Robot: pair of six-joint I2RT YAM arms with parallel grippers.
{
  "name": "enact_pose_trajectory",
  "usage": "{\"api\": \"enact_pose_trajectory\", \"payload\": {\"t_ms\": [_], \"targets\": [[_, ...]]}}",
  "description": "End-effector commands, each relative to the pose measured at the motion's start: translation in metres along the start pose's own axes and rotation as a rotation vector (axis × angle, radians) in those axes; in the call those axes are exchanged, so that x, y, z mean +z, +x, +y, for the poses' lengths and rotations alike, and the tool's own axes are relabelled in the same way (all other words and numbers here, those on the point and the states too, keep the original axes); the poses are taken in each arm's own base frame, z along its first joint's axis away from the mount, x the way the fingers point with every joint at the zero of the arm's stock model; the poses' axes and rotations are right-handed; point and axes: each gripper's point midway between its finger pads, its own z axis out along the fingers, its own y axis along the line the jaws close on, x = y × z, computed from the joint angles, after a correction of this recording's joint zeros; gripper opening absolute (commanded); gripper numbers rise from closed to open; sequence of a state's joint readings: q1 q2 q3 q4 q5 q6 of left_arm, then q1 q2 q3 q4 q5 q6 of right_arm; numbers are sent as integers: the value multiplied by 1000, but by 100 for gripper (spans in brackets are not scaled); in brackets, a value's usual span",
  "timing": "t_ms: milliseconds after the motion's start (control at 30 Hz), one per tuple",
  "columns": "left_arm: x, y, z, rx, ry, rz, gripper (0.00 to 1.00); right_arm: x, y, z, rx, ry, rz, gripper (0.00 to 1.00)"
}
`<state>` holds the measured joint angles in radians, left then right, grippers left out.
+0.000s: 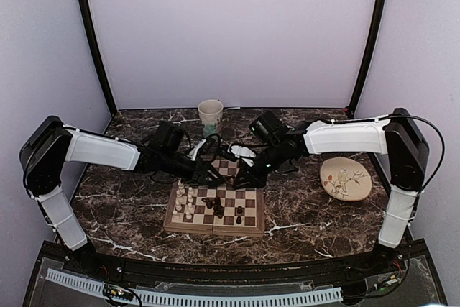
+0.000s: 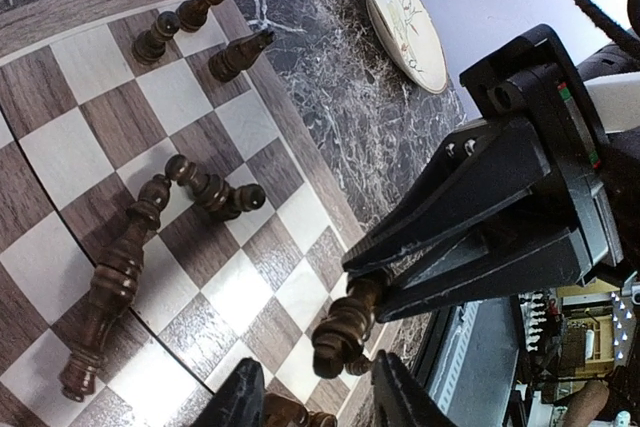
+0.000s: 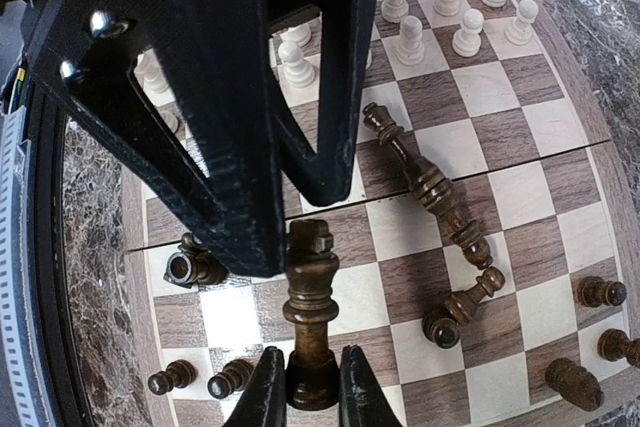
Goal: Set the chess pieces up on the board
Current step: Pass from the right arm to the left
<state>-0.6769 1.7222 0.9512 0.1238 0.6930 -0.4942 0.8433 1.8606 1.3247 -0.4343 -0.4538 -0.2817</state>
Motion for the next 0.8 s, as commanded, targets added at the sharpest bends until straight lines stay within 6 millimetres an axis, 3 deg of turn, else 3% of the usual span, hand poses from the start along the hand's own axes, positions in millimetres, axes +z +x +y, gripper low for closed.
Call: {"api": "enact_pose_trajectory", "payload": {"t_ms": [0,533,767], "targets": [[3,-1,-10,4,49,4,38,-4,-16,-1,-14,-9,-44,10],[14,-3,-25,-3,150,21,22,-5,-17,1,-13,-17,-47,12],[7,-10,-30,40,125,-8,8,-22,-18,-2,-19,5,-63,29]]}}
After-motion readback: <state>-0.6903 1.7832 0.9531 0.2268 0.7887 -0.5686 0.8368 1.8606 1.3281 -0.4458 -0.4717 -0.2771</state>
